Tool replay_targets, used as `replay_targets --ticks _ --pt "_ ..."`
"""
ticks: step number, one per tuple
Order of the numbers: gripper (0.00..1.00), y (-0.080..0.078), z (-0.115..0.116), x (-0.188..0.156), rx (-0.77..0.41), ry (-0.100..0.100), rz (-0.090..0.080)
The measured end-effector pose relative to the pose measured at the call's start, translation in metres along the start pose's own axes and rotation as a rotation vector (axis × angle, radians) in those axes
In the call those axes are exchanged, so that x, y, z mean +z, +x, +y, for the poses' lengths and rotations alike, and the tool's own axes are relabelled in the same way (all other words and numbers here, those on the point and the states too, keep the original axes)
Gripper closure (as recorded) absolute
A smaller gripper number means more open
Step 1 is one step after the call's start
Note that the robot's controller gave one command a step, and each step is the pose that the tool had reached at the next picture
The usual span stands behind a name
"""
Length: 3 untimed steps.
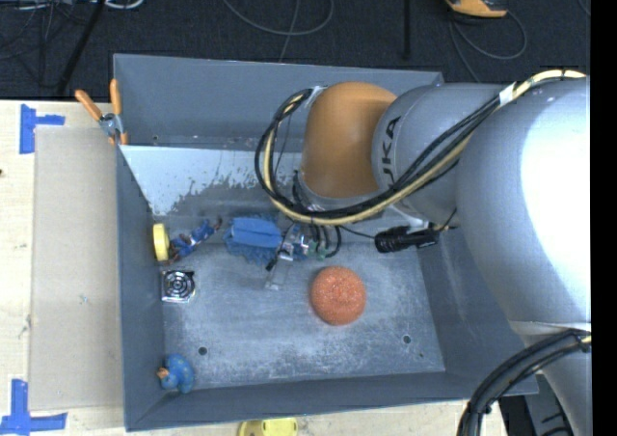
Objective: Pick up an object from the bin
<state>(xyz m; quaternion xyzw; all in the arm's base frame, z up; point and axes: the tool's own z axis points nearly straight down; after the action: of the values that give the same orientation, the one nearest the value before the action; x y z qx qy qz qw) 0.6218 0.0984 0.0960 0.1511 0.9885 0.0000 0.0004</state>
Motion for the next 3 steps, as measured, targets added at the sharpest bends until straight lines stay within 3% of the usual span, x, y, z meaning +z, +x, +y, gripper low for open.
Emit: replay_targets --ticks 1,3 --pt "1.0 0.005 0.016 0.0225 0.307 0.0 -0.002" --pt "1.0 0.0061 0.0152 0.0185 0.307 0.002 0.001"
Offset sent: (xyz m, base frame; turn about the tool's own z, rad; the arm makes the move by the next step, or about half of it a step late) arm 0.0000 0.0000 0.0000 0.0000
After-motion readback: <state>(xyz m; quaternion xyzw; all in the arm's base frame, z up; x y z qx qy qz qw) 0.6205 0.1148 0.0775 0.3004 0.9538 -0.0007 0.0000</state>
